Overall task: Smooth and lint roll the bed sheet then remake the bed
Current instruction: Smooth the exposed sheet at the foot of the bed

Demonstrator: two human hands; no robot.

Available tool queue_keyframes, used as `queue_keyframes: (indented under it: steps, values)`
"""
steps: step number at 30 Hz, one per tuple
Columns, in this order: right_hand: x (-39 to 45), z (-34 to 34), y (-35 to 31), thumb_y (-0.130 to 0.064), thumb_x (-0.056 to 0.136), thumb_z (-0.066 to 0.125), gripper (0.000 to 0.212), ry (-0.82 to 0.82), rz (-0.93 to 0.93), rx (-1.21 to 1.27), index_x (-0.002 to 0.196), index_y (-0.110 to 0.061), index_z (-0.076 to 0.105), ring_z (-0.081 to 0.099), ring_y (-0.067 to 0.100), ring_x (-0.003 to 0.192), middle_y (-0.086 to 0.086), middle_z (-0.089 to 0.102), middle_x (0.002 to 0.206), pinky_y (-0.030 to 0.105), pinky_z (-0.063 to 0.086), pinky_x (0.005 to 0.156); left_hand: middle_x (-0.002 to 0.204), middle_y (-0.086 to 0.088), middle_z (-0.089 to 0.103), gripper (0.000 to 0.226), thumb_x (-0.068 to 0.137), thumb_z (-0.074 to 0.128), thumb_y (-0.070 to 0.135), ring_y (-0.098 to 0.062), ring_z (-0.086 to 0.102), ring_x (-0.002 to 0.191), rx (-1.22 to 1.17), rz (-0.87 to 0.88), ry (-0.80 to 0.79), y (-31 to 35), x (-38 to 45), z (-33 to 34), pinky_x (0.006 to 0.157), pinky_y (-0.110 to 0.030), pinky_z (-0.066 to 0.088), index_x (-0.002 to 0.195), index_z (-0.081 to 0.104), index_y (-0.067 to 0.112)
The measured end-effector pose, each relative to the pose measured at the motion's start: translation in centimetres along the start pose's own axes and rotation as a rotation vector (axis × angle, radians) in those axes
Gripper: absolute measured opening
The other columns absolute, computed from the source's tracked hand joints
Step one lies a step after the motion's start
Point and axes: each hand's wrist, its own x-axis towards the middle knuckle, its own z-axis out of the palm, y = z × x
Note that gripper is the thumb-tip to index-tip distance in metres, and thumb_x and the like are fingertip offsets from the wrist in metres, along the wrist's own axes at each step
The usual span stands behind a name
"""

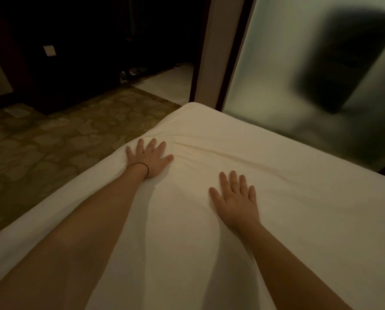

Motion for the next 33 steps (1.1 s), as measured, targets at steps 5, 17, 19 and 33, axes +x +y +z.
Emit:
queue_keyframes:
  steps: [5, 17, 19, 33]
  values:
    - [-6.5, 0.1, -4.2, -0.063, 0.096, 0.007, 0.066, -0.023, -0.027, -0.017, 0.154, -0.035, -0.009, -0.015, 0.031, 0.149, 0.005, -0.015, 0.163, 0.053, -0.005, 0.120, 0.167, 0.012, -0.013, 0.066, 0.098, 0.015, 0.068, -0.022, -0.012, 0.154, 0.143, 0.330, -0.012, 1.5, -10.3, 1.6, 0.120, -0.060, -0.001, 0.156, -0.008, 0.046]
    - [-25.2, 3.9, -20.9, -0.057, 0.098, 0.017, 0.062, -0.032, -0.336, -0.002, 0.155, -0.034, 0.014, -0.005, 0.039, 0.149, 0.007, 0.006, 0.163, 0.062, 0.001, 0.114, 0.167, 0.017, -0.008, 0.077, 0.081, -0.013, 0.070, -0.018, -0.009, 0.154, 0.082, 0.074, 0.063, -14.2, -31.6, 3.2, 0.123, -0.049, 0.001, 0.155, -0.003, 0.051]
    - [-27.2, 4.2, -22.6, -0.057, 0.097, 0.007, 0.063, -0.059, -0.393, -0.029, 0.155, -0.036, -0.005, -0.022, 0.034, 0.147, 0.003, -0.014, 0.162, 0.060, -0.010, 0.115, 0.167, 0.016, -0.006, 0.068, 0.090, -0.005, 0.069, -0.019, -0.008, 0.154, 0.060, 0.023, 0.060, -15.6, -33.8, 3.3, 0.123, -0.048, 0.001, 0.155, -0.002, 0.050]
    - [-40.5, 5.3, -25.5, -0.061, 0.096, 0.008, 0.066, -0.072, -0.519, -0.028, 0.155, -0.036, -0.007, -0.020, 0.028, 0.148, -0.002, -0.014, 0.163, 0.053, -0.011, 0.118, 0.165, 0.021, -0.012, 0.063, 0.090, -0.008, 0.070, -0.017, -0.015, 0.153, 0.136, 0.130, 0.076, -21.0, -53.0, 6.7, 0.120, -0.055, -0.004, 0.152, -0.008, 0.056]
